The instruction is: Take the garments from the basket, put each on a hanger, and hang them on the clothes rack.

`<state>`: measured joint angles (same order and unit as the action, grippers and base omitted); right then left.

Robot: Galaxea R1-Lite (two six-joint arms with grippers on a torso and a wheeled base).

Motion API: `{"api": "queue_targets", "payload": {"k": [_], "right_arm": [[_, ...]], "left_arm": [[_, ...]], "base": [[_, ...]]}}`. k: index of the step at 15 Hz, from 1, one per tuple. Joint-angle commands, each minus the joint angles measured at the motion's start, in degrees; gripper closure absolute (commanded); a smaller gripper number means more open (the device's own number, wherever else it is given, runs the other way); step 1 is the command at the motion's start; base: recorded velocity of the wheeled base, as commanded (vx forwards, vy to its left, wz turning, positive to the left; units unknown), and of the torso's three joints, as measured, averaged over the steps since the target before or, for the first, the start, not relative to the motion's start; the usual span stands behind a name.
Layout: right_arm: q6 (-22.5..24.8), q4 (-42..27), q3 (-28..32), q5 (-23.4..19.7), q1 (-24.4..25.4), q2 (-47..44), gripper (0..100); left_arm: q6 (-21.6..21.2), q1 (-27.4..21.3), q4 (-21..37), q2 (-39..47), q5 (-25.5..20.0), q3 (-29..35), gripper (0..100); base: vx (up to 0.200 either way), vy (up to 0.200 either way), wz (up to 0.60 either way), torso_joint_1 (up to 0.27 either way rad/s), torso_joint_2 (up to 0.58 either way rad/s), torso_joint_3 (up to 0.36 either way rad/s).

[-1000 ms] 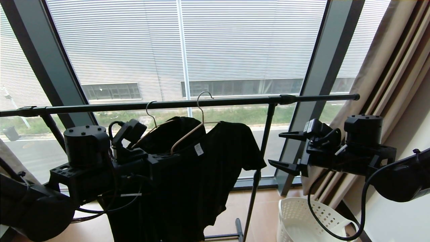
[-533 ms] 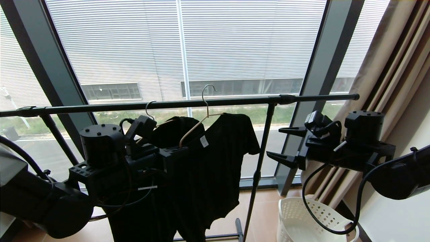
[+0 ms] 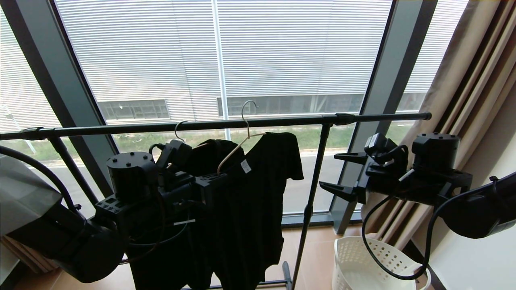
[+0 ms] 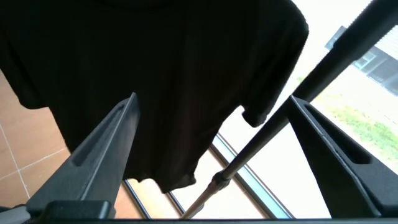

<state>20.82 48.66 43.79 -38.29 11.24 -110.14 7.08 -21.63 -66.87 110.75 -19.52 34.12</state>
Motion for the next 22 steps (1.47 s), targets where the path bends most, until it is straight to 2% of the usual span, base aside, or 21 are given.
{"api": "queue_targets", "payload": {"k": [1, 4, 7, 10, 13, 22], "right_arm": [[0.01, 0.03, -0.02, -0.03, 0.01, -0.16, 0], [0.01, 0.03, 0.07, -0.03, 0.1, -0.16, 0], [0.1, 0.03, 0.07, -0.03, 0.1, -0.34, 0], [0.01, 0.11, -0.02, -0.03, 0.1, -0.16, 0], [0.1, 0.11, -0.11, -0.03, 0.1, -0.16, 0], [0.1, 0.11, -0.37, -0.03, 0.1, -0.34, 0]], "left_arm": [[0.74, 0.01, -1.34, 1.92, 0.01, -0.37, 100], [1.53, 0.01, -4.24, 3.68, 0.27, -0.46, 100], [4.17, -0.87, -5.03, 5.44, 2.55, 0.6, 100], [6.72, -3.51, -7.23, 7.9, 8.0, 2.44, 100], [7.07, -3.69, -8.9, 8.69, 8.36, 2.44, 100], [7.07, -3.69, -9.07, 10.98, 9.32, 3.14, 100]], "base": [[0.0, 0.0, 0.0, 0.0, 0.0, 0.0], [0.0, 0.0, 0.0, 0.0, 0.0, 0.0], [0.0, 0.0, 0.0, 0.0, 0.0, 0.0], [0.0, 0.0, 0.0, 0.0, 0.0, 0.0], [0.0, 0.0, 0.0, 0.0, 0.0, 0.0], [0.0, 0.0, 0.0, 0.0, 0.0, 0.0]]}}
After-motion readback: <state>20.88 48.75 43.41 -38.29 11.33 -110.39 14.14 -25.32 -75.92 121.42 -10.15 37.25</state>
